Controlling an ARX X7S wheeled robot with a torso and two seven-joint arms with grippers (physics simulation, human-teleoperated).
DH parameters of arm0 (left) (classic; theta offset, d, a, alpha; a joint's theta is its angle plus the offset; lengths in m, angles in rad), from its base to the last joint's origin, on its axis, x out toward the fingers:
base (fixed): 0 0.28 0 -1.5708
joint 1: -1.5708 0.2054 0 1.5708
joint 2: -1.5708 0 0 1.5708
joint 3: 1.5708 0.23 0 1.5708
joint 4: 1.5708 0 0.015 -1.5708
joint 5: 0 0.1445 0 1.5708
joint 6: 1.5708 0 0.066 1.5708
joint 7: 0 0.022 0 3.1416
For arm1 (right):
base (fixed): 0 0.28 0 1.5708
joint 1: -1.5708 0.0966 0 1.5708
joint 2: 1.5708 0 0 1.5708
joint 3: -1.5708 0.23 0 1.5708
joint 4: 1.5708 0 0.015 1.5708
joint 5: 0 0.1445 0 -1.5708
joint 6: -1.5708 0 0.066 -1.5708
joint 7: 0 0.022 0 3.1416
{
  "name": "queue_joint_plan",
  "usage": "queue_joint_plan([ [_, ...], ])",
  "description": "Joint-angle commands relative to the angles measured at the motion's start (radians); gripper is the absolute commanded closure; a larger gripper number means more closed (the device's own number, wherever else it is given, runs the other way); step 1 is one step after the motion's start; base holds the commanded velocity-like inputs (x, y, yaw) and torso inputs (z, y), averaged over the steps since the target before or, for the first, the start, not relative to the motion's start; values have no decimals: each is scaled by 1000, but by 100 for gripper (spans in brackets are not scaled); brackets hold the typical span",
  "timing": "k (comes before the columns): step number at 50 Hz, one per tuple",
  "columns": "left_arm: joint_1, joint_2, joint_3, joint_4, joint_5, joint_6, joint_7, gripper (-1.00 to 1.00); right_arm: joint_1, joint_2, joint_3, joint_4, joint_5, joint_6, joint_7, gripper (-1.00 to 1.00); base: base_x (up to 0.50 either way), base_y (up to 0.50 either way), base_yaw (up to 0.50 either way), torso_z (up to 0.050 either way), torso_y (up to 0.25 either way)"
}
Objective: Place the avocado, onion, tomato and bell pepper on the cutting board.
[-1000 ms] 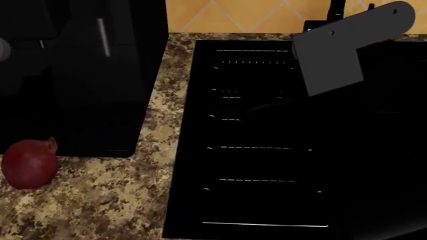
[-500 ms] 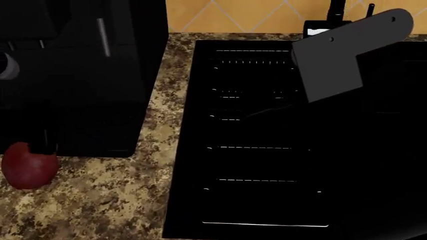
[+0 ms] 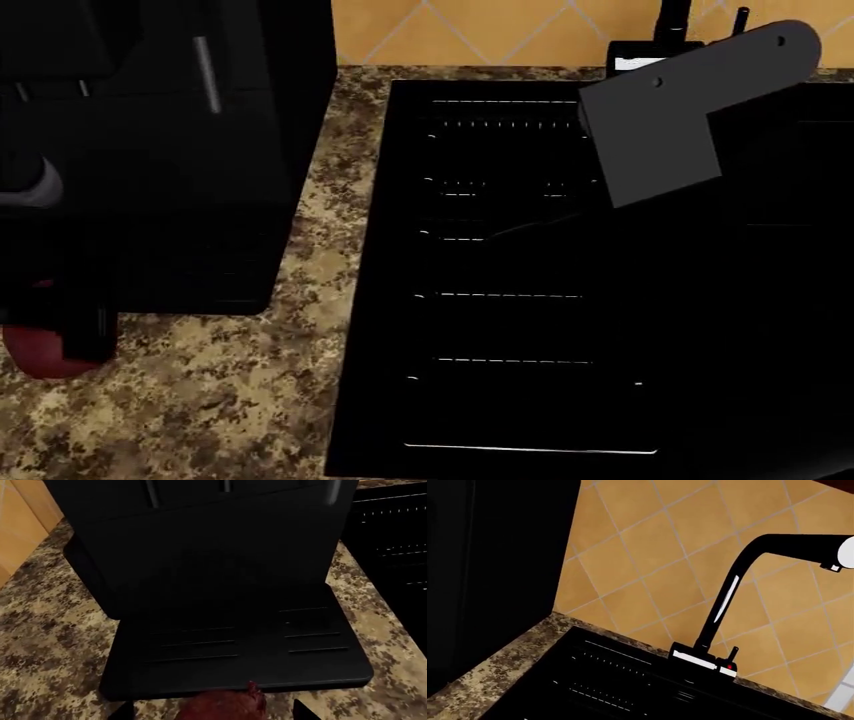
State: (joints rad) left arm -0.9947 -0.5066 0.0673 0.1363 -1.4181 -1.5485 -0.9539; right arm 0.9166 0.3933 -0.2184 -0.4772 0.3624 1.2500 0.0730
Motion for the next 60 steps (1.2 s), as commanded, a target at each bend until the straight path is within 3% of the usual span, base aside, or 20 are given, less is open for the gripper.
queue_joint_plan([
  [1, -5, -4, 13, -72, -199, 7, -147, -100, -5, -19, 24, 2, -10, -3, -29, -100, 0, 0, 0, 0, 0],
  [11, -9, -13, 82, -61, -153, 49, -83, -100, -25, -15, 32, -2, -6, -13, -27, -100, 0, 0, 0, 0, 0],
  [26, -3, -31, 201, -73, 52, 149, 84, -100, -63, -12, 40, -19, 3, -11, -19, -100, 0, 0, 0, 0, 0],
  [60, 68, -52, 261, -95, 108, 224, 139, -100, -59, -9, 35, -31, 17, 9, -7, -100, 0, 0, 0, 0, 0],
])
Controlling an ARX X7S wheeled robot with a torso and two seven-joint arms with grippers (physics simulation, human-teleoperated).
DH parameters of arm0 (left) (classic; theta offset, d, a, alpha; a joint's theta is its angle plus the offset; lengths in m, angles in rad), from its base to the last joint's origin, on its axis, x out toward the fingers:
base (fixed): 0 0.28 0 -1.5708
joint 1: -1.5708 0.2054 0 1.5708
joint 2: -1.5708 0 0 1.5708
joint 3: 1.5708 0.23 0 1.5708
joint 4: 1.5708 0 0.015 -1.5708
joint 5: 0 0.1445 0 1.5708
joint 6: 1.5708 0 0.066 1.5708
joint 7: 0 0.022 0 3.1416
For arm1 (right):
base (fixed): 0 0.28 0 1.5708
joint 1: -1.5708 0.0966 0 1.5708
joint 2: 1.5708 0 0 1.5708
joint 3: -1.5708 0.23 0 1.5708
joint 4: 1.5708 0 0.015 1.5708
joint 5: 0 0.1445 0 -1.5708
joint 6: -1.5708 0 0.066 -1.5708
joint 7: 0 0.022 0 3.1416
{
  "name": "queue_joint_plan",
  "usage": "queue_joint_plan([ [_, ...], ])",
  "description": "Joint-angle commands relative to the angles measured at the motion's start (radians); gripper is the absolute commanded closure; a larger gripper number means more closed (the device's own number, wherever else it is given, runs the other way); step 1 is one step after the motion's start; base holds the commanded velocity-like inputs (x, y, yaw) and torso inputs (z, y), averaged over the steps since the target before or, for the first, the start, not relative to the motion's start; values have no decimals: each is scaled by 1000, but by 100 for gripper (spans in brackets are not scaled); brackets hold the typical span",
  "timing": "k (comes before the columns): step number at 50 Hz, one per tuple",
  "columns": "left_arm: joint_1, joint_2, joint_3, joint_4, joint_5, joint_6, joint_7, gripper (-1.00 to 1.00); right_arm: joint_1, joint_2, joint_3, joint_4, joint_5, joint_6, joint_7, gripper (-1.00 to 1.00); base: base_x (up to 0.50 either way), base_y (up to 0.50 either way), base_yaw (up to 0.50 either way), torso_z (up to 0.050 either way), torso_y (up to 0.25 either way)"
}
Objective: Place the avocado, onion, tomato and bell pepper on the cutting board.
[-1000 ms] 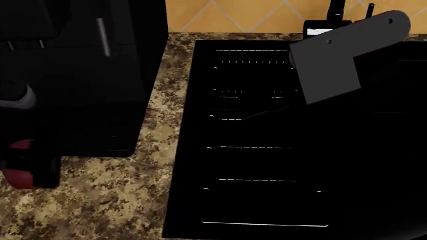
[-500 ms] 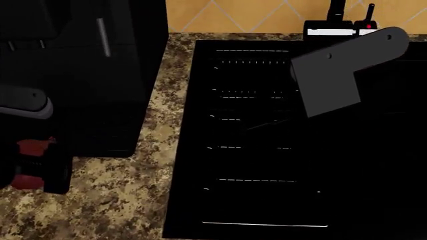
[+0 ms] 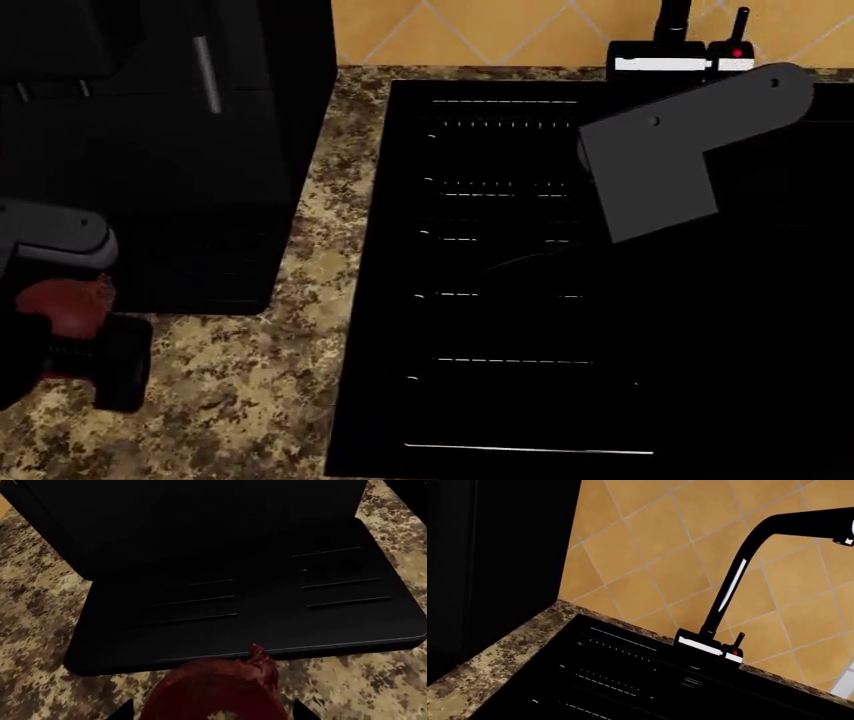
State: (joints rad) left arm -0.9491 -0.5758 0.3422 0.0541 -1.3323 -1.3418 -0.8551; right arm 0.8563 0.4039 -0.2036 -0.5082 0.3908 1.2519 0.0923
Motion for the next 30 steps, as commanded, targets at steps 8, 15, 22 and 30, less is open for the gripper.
queue_joint_plan([
  [8, 38, 9, -5, -20, 35, 31, 45, -100, 6, -20, 22, -8, -6, 16, -24, -100, 0, 0, 0, 0, 1],
  [15, 68, 2, -2, -10, 37, 48, 48, -100, -4, -16, 29, -18, -2, 19, -20, -100, 0, 0, 0, 0, 0],
  [22, 80, -4, -4, -1, 35, 57, 44, 100, -14, -17, 31, -21, 0, 15, -17, -100, 0, 0, 0, 0, 0],
  [30, 81, -15, -11, 24, 15, 47, 22, 100, -19, -15, 34, -24, 3, 13, -16, -100, 0, 0, 0, 0, 0],
])
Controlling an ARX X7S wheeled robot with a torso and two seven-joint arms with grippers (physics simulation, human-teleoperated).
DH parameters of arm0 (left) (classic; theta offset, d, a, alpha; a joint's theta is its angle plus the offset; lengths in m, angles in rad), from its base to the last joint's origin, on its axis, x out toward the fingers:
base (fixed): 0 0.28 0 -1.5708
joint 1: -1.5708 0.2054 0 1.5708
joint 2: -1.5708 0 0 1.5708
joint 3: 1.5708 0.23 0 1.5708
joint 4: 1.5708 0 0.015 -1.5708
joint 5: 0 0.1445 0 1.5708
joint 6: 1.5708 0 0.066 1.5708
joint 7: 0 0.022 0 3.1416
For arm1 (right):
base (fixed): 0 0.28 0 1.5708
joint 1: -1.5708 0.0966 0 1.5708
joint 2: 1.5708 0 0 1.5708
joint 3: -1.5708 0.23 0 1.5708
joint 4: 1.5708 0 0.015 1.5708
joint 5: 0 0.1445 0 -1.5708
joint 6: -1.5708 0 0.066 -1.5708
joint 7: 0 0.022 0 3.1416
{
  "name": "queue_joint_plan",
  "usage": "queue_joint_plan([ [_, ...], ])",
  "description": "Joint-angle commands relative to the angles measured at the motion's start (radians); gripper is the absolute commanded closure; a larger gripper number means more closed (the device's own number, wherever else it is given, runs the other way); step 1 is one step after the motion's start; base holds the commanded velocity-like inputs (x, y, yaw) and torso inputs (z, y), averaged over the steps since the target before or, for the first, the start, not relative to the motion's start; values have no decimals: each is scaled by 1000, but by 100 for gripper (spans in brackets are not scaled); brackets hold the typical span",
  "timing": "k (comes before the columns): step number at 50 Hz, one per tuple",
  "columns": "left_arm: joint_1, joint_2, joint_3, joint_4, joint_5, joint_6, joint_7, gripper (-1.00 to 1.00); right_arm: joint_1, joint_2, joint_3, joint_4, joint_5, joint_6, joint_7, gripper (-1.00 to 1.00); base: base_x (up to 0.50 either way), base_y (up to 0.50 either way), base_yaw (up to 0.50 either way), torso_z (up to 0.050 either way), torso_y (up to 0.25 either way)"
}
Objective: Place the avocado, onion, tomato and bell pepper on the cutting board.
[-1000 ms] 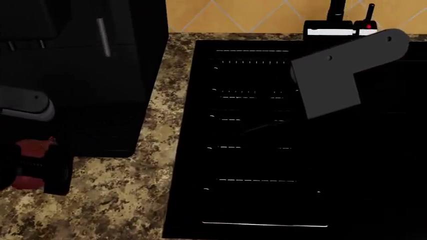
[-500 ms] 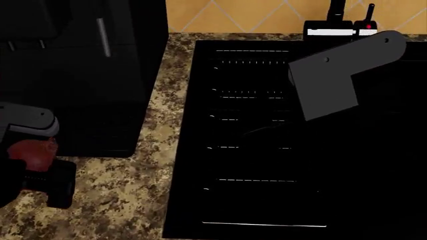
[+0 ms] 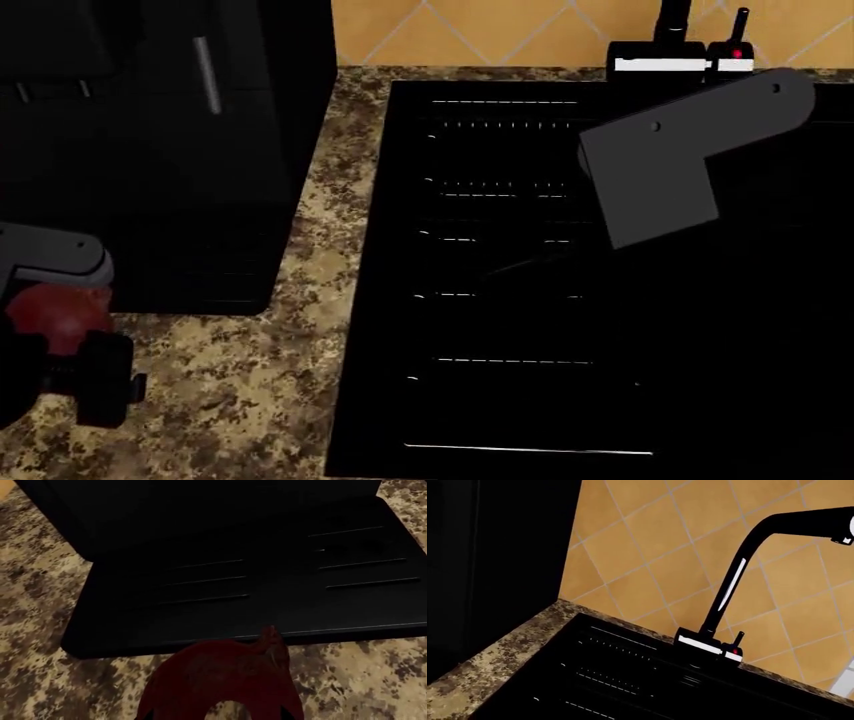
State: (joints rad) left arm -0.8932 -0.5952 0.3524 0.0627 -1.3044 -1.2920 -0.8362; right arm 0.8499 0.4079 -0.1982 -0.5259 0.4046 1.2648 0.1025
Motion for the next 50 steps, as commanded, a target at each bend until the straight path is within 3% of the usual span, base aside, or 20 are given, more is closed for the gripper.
queue_joint_plan([
  [1, 24, 3, -24, 19, -18, -5, -1, 100, -13, -18, 29, -6, -10, 0, -26, -100, 0, 0, 0, 0, 0],
  [24, -11, -51, -133, 223, -355, -68, -257, 100, 6, -19, 40, -27, 5, 25, -18, -100, 0, 0, 0, 0, 0],
  [38, 51, -113, -177, 363, -580, 6, -425, 100, 50, -24, 51, -52, 18, 62, -7, -100, 0, 0, 0, 0, 0],
  [50, 46, -159, -195, 448, -667, 51, -484, 100, 31, -30, 77, -63, 24, 40, 1, -100, 0, 0, 0, 0, 0],
])
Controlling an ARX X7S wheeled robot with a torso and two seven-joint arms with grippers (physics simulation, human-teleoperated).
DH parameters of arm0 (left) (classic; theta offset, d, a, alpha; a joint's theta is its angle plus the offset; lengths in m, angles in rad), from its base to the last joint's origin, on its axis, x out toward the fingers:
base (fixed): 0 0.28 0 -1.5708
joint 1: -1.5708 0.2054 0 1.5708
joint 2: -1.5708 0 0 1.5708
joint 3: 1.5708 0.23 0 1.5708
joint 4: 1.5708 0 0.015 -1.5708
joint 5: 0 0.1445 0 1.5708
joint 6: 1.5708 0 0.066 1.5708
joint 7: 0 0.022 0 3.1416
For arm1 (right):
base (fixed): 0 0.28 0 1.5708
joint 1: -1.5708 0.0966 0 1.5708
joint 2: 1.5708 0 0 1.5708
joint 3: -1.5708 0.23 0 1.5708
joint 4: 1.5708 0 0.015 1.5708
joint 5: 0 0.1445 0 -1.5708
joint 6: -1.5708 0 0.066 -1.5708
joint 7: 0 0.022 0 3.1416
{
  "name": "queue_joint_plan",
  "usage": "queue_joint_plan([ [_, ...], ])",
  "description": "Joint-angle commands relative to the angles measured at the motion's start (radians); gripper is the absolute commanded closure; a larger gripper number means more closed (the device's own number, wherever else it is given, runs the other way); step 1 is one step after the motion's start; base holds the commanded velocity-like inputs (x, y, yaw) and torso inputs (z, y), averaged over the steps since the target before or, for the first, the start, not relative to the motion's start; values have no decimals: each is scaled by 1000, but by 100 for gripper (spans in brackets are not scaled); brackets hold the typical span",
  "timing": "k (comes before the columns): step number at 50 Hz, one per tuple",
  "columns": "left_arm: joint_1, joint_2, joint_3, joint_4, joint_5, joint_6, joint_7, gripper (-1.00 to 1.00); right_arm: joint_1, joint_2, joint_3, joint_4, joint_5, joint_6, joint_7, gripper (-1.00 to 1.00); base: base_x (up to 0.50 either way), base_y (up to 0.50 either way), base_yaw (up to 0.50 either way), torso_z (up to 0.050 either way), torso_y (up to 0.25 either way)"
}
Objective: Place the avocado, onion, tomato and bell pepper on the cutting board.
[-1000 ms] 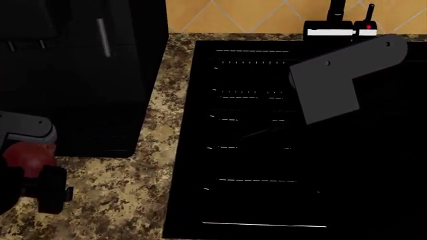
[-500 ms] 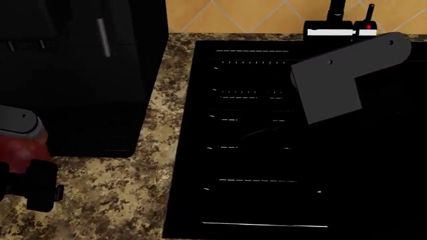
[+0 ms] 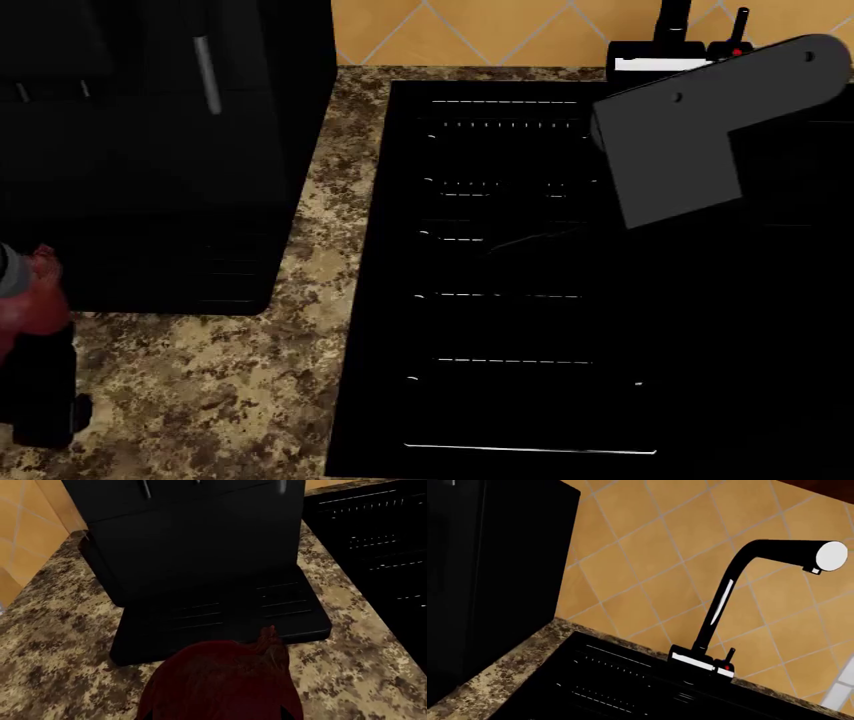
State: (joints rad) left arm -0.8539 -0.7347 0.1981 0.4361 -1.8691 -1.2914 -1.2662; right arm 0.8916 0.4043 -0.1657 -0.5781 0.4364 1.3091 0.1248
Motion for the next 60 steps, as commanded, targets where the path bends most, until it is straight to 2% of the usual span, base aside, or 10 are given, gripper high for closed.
queue_joint_plan([
  [1, 2, -21, -41, 76, -103, 51, -54, 100, -14, -28, 48, -12, -7, -5, -21, -100, 0, 0, 0, 0, 0],
  [60, -71, -9, -19, 48, 3, 68, 46, 100, -24, -11, 49, -1, 13, -16, -7, -100, -71, -490, 0, 0, 0],
])
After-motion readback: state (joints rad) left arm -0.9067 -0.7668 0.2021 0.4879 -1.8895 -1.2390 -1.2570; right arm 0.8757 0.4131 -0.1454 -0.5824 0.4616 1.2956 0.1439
